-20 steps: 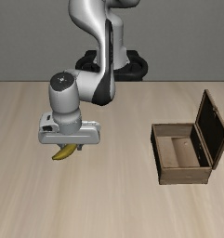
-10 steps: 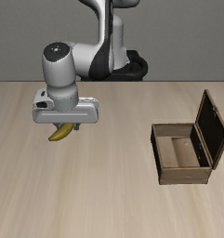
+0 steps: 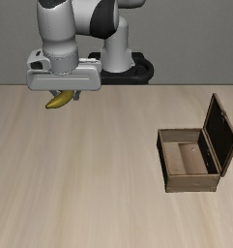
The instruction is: Pick up the banana and place it in the box
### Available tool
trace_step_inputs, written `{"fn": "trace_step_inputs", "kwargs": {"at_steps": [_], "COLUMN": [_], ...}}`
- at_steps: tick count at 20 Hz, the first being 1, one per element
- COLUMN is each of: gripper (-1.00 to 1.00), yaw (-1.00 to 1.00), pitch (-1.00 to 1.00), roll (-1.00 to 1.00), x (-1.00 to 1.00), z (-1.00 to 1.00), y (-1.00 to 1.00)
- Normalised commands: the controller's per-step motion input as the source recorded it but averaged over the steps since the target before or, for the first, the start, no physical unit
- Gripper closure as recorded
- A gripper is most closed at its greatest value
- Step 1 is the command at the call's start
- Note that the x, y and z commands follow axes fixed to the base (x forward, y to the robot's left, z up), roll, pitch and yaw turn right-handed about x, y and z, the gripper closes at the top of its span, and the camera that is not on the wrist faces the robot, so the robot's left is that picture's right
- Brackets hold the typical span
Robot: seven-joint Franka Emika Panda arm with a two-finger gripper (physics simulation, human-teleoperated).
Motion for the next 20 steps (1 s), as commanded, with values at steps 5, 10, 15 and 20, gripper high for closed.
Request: {"fn": "trace_step_inputs", "kwargs": {"at_steps": [5,10,15,20], "gripper": [1.00,1.00,1.00,1.00], "yaw": [0.00,0.00,0.00,0.00], "pitch": [0.00,0.00,0.00,0.00], "roll": [0.00,0.00,0.00,0.00], "x": [0.00,0.00,0.00,0.00], "z": [1.00,0.20,0.00,0.00], "y": [0.00,0.80,1.00,1.00]}}
